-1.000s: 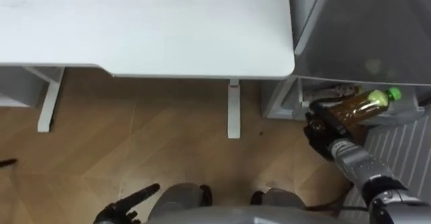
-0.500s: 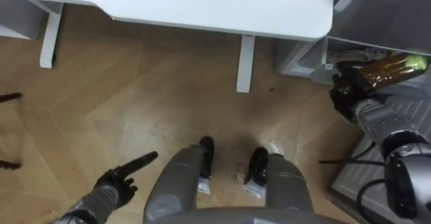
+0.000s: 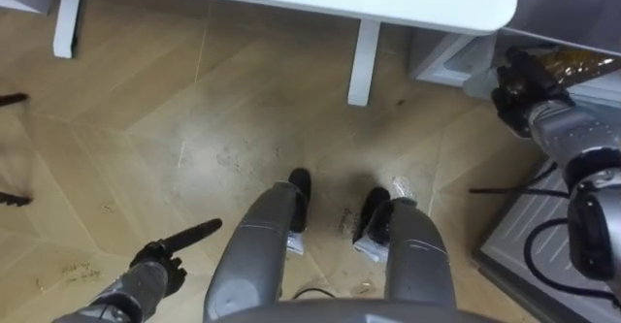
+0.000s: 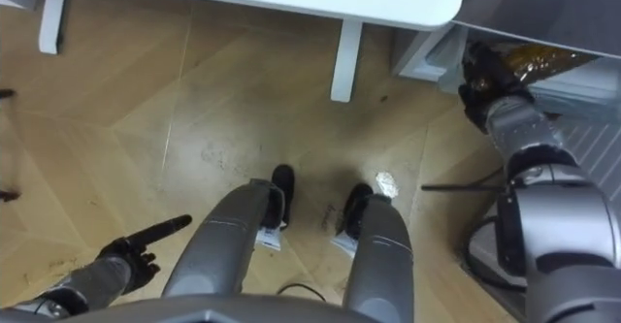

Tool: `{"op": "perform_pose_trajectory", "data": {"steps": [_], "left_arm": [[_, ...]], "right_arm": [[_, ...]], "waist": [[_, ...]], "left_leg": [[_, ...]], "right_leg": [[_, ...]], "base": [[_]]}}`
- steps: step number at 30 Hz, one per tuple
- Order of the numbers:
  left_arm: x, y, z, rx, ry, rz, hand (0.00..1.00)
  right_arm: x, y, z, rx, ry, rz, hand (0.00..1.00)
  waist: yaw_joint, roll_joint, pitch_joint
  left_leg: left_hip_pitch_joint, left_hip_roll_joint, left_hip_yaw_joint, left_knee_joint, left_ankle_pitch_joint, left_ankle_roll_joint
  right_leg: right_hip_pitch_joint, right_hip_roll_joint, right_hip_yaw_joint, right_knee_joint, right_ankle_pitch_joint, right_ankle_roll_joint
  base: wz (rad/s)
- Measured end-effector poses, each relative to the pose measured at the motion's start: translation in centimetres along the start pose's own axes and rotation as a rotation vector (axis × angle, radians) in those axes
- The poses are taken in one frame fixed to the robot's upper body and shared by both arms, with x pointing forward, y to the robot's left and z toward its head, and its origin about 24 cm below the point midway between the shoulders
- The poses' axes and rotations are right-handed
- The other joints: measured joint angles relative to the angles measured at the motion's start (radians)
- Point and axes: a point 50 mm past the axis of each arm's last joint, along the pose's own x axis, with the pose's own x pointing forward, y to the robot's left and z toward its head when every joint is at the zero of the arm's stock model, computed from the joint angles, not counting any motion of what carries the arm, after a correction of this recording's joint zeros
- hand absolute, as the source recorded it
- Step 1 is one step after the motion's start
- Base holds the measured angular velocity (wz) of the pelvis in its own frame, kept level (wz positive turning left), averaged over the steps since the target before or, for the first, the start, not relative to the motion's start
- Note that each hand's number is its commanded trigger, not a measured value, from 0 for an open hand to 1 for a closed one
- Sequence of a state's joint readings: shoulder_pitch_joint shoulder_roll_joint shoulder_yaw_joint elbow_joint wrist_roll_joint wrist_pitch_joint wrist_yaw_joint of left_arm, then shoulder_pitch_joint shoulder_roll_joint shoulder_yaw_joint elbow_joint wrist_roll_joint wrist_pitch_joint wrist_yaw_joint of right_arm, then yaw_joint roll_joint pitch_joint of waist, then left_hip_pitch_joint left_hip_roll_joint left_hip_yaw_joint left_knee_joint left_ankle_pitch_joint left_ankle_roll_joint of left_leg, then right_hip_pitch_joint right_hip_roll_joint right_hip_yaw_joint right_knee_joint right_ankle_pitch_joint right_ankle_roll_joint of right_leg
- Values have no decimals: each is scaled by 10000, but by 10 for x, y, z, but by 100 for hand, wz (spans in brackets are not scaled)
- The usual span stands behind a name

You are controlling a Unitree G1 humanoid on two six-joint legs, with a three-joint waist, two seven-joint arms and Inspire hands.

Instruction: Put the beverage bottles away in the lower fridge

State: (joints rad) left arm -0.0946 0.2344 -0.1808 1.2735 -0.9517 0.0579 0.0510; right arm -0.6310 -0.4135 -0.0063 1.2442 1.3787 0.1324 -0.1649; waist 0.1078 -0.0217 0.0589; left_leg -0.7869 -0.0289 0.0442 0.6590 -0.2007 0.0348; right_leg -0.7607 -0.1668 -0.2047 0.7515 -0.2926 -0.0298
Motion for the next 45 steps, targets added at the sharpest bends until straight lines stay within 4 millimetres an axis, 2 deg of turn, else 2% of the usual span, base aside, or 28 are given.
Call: {"op": "perform_pose_trajectory", "data": {"steps": [7,8,9,10,17,22,24,26,34,45], "left_arm": [[0,6,5,-306,-110,282,0],[0,6,6,-344,-106,346,0],[0,6,6,-350,-116,361,0],[0,6,6,-358,-121,386,0],[-1,8,6,-358,-133,901,0],[-1,10,5,-356,-98,1063,0],[-1,12,3,-361,-56,1134,0],[-1,13,2,-361,-38,1236,0],[-1,13,3,-364,-90,1268,0],[-1,13,2,-103,-212,1247,0]], "right_arm": [[-3,10,18,510,-389,-99,100],[-3,13,21,629,-449,-200,96],[-4,15,25,766,-514,-269,4],[-4,16,26,810,-537,-297,0],[-6,18,33,1031,-724,-754,0],[-8,18,43,1141,-1012,-918,0],[-9,17,46,1185,-1110,-1062,0],[-9,17,48,1201,-1156,-1135,0],[-12,19,59,1543,-1726,-1117,0],[-12,18,60,1662,-1782,-1095,0]], "waist": [[-28,-42,-14],[-28,-44,-15],[-9,-43,-15],[0,-37,-18],[123,79,-47],[266,220,-51],[295,324,-101],[296,349,-116],[311,349,-116],[314,362,-112]], "left_leg": [[-431,45,42,300,-42,67],[-433,69,84,349,-64,95],[-437,64,122,387,-90,115],[-446,67,140,408,-93,120],[-563,149,205,921,-351,163],[-613,130,244,1003,-366,181],[-607,128,250,997,-365,181],[-589,122,264,986,-363,179],[-549,134,284,987,-364,178],[-360,152,384,747,-356,170]], "right_leg": [[-345,14,-51,183,-5,12],[-366,-15,-37,248,-6,13],[-408,-26,-1,308,-16,28],[-426,-26,1,311,-14,30],[-489,-2,65,683,-169,67],[-579,-22,129,824,-185,86],[-577,-33,130,847,-201,82],[-577,-50,131,874,-209,68],[-540,-61,110,860,-217,56],[-432,-48,152,709,-215,53]], "base": [[2],[-5],[-7],[-8],[-3],[-1],[0],[0],[0],[0]]}}
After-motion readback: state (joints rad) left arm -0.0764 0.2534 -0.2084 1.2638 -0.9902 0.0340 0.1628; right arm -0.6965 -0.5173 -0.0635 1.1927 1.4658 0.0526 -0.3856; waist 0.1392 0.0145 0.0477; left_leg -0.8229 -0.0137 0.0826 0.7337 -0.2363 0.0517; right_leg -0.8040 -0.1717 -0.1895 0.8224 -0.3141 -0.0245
